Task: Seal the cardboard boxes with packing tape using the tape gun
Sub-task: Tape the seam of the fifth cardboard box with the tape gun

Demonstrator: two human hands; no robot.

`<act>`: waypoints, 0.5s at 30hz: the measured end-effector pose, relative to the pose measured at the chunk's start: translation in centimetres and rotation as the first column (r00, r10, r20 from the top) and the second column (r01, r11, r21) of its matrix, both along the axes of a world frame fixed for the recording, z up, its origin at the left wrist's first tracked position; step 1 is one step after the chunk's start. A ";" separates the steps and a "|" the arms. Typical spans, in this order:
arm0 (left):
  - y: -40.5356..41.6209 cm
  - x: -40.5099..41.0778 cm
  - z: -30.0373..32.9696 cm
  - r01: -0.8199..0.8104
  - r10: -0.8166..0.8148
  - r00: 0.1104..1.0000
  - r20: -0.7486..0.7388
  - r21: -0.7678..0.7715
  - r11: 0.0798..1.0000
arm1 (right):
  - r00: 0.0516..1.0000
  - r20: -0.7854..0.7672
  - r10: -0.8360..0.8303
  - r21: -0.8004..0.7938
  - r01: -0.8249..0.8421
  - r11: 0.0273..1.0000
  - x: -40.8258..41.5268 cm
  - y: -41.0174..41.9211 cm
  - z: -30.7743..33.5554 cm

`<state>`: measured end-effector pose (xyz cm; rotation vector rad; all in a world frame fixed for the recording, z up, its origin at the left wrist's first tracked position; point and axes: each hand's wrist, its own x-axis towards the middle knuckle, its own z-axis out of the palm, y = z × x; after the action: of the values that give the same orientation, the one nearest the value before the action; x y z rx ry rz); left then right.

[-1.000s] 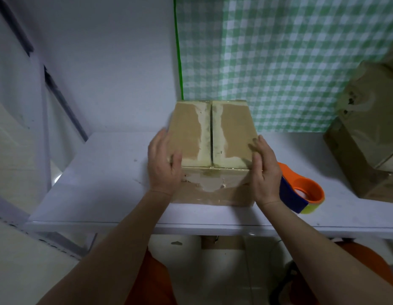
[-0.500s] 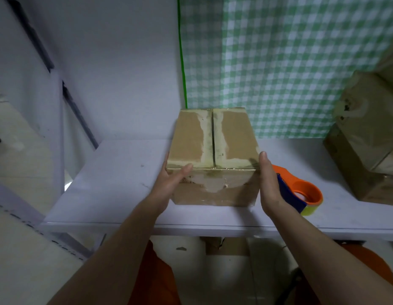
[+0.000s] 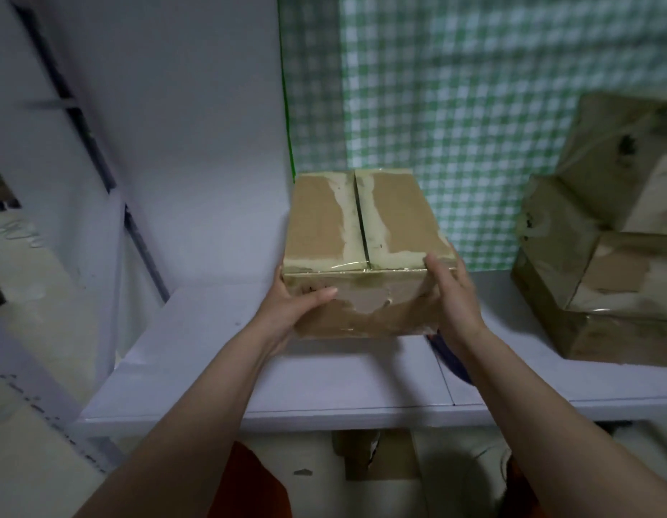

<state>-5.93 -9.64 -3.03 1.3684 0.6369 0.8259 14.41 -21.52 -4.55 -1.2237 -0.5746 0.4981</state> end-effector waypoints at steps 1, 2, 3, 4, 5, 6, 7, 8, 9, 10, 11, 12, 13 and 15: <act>-0.4 0.3 1.2 0.001 -0.001 1.000 0.003 0.033 0.999 | 1.000 0.011 -0.010 0.023 0.010 1.000 0.2 -0.4 1.2; -0.7 0.4 2.3 0.000 0.000 1.000 0.004 0.070 0.998 | 1.000 0.025 -0.015 0.043 0.014 0.999 0.6 -0.9 2.3; -1.1 0.7 3.5 0.004 -0.005 1.000 0.003 0.104 0.995 | 0.999 0.034 -0.021 0.068 0.019 0.997 0.9 -1.3 3.5; -1.6 1.0 4.8 0.012 -0.012 1.000 0.000 0.137 0.991 | 0.999 0.042 -0.023 0.093 0.019 0.996 1.1 -1.9 4.8; -2.1 1.3 6.0 0.017 -0.017 1.000 0.000 0.162 0.987 | 0.999 0.046 -0.023 0.126 0.017 0.992 1.5 -2.5 5.9; -2.6 1.8 7.3 0.021 -0.022 1.000 0.006 0.186 0.982 | 0.998 0.052 -0.029 0.152 0.021 0.988 1.8 -3.3 7.1; -3.1 2.2 8.4 0.023 -0.026 1.000 0.011 0.208 0.978 | 0.997 0.064 -0.045 0.172 0.033 0.984 2.0 -3.9 8.2; -3.5 2.7 9.5 0.025 -0.029 1.000 0.011 0.229 0.973 | 0.995 0.081 -0.066 0.187 0.050 0.981 2.3 -4.7 9.4; -3.9 3.1 10.6 0.027 -0.029 1.000 0.005 0.251 0.968 | 0.991 0.103 -0.087 0.210 0.063 0.976 2.6 -5.4 10.6; -4.3 3.6 11.6 0.027 -0.029 1.000 0.002 0.269 0.963 | 0.987 0.123 -0.103 0.235 0.072 0.969 2.8 -6.3 11.9; -4.7 4.1 12.5 0.026 -0.028 1.000 0.005 0.284 0.959 | 0.983 0.142 -0.120 0.253 0.081 0.964 3.1 -7.1 13.1; -5.1 4.6 13.5 0.027 -0.032 0.999 0.010 0.299 0.954 | 0.976 0.165 -0.142 0.268 0.094 0.959 3.4 -7.9 14.3; -5.6 5.1 14.4 0.032 -0.040 0.999 0.019 0.317 0.948 | 0.967 0.191 -0.168 0.284 0.110 0.952 3.6 -8.8 15.5; -6.8 6.3 16.3 0.036 -0.053 0.998 0.038 0.360 0.932 | 0.945 0.240 -0.223 0.326 0.138 0.935 4.0 -10.6 17.8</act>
<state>0.33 -16.40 13.24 1.6823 0.4276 0.9675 18.45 -32.16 13.24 -1.0406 -0.7346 0.0744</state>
